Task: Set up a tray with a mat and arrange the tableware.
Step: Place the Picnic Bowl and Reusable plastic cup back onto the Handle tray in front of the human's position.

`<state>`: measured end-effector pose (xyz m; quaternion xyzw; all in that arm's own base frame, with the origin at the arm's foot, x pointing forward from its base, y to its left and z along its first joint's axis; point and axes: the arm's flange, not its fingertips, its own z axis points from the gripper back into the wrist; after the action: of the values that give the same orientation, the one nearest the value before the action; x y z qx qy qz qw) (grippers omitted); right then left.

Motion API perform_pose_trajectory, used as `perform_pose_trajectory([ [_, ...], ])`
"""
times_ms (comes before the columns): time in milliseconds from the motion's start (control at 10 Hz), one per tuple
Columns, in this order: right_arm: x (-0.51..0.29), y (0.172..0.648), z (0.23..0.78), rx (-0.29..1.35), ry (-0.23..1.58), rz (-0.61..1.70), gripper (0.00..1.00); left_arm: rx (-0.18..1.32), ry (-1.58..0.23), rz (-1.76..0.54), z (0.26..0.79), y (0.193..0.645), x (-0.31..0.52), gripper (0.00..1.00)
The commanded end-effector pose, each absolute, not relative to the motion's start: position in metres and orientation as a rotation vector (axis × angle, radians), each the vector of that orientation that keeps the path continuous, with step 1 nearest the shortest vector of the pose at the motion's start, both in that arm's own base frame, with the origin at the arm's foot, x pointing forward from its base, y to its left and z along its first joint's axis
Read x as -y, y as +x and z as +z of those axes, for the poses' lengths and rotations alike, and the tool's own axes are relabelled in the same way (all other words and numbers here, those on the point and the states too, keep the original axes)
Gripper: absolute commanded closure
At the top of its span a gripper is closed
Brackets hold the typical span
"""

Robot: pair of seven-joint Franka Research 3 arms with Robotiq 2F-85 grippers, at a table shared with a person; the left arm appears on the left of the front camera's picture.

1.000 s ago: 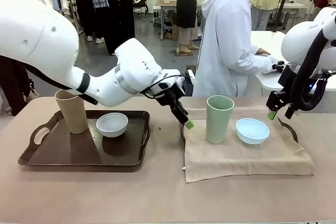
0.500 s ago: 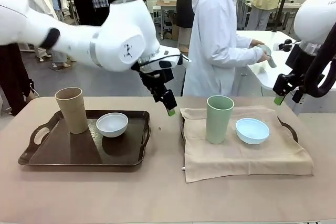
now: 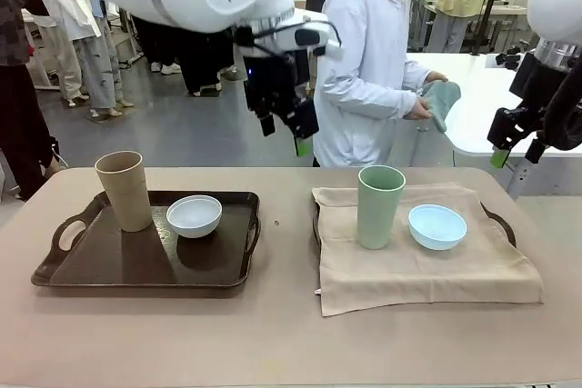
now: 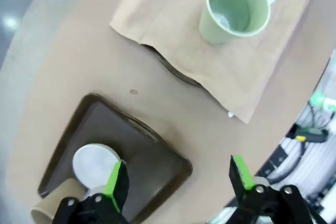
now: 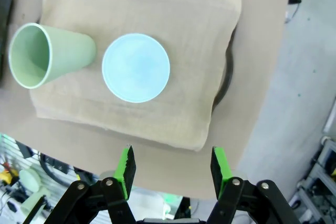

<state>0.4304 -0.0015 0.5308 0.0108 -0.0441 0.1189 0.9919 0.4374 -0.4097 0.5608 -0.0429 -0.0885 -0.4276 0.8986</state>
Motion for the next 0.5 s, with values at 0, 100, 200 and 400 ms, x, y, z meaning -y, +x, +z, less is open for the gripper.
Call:
perform_pose_trajectory([
  [0,0.0021,0.4331,0.5348,0.055,-0.007,0.203,0.25,0.216,-0.049,-0.815,0.5702,0.4460,0.4174,0.00],
  [100,0.0015,0.4304,0.5308,0.088,0.022,0.238,0.25,0.183,-0.089,-0.885,0.5608,0.4374,0.4097,0.00],
  [200,0.0015,0.4304,0.5308,0.088,0.022,0.238,0.25,0.183,-0.089,-0.885,0.5608,0.4374,0.4097,0.00],
  [400,0.0015,0.4304,0.5308,0.088,0.022,0.238,0.25,0.183,-0.089,-0.885,0.5608,0.4374,0.4097,0.00],
])
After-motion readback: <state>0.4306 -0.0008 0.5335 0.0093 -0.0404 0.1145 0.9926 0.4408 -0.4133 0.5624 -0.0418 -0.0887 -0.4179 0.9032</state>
